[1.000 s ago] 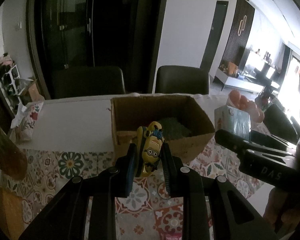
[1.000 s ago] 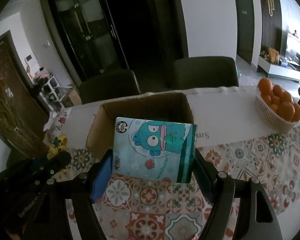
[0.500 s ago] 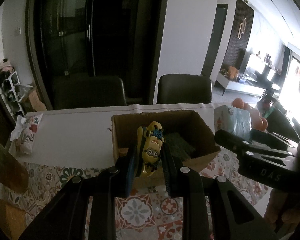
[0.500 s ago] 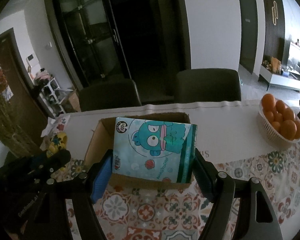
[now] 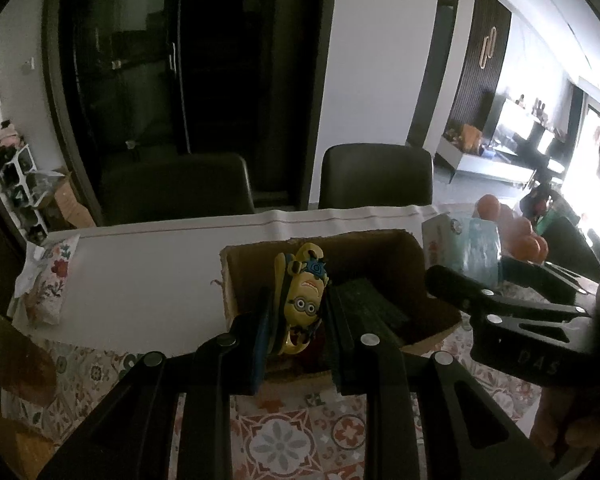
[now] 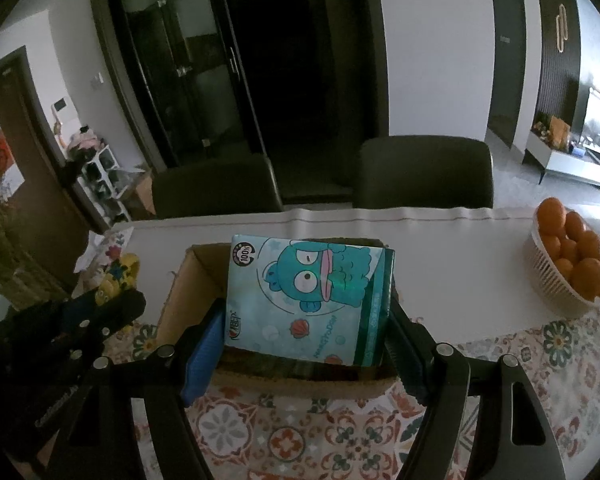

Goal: Organize soft objects
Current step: 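Lift the Minion figure and tissue pack and carry both over the cardboard box, then lower both items into the box and open both tools, then move both tools back to the red candy packets on the runner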

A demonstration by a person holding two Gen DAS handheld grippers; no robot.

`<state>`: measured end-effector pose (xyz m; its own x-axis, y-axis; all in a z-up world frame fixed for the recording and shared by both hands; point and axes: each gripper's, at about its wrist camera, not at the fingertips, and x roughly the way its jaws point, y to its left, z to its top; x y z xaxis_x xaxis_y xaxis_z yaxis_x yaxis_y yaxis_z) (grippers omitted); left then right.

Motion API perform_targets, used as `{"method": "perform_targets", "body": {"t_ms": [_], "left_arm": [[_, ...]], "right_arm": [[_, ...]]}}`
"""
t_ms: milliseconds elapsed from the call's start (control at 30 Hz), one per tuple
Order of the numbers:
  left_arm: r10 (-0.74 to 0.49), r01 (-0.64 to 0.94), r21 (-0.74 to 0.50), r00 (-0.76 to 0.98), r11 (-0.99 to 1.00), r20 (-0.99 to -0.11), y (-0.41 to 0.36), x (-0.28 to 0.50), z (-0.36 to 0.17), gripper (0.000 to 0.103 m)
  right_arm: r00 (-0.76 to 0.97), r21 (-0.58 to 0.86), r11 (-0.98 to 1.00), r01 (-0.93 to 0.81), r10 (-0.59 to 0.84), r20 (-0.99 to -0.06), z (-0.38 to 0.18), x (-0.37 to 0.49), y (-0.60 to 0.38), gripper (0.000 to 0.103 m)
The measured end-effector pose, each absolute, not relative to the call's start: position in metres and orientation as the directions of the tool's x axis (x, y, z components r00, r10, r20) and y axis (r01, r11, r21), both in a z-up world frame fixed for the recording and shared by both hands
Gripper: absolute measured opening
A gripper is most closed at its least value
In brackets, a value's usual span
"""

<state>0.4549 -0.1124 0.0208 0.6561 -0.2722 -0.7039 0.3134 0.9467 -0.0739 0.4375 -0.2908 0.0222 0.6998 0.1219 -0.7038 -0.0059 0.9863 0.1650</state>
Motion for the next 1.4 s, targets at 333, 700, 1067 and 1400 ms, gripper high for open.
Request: {"method": "perform_targets", "body": {"t_ms": [333, 700, 1067, 1400], "left_arm": [[-0.248, 0.31, -0.062, 0.609, 0.949, -0.753, -0.122, 0.487, -0.005, 0.025], [-0.238, 0.325, -0.067, 0.521, 0.943, -0.82, -0.13, 0.509, -0.037, 0.027], [-0.215, 0.311, -0.049, 0.528, 0.949, -0.822, -0.128, 0.505, -0.039, 0.049], [-0.192, 0.285, -0.024, 0.579, 0.958, -0.792, -0.122, 0.471, -0.017, 0.058]], "right_arm": [[0.65, 0.151, 0.988, -0.004, 0.118, -0.751, 0.002, 0.475, -0.297, 0.075], [0.561, 0.172, 0.985, -0.01, 0.148, -0.815, -0.031, 0.513, -0.302, 0.076], [0.508, 0.217, 0.976, 0.002, 0.186, -0.841, -0.049, 0.524, -0.305, 0.083], [0.543, 0.164, 0.986, 0.024, 0.125, -0.83, -0.034, 0.5, -0.305, 0.084]]}}
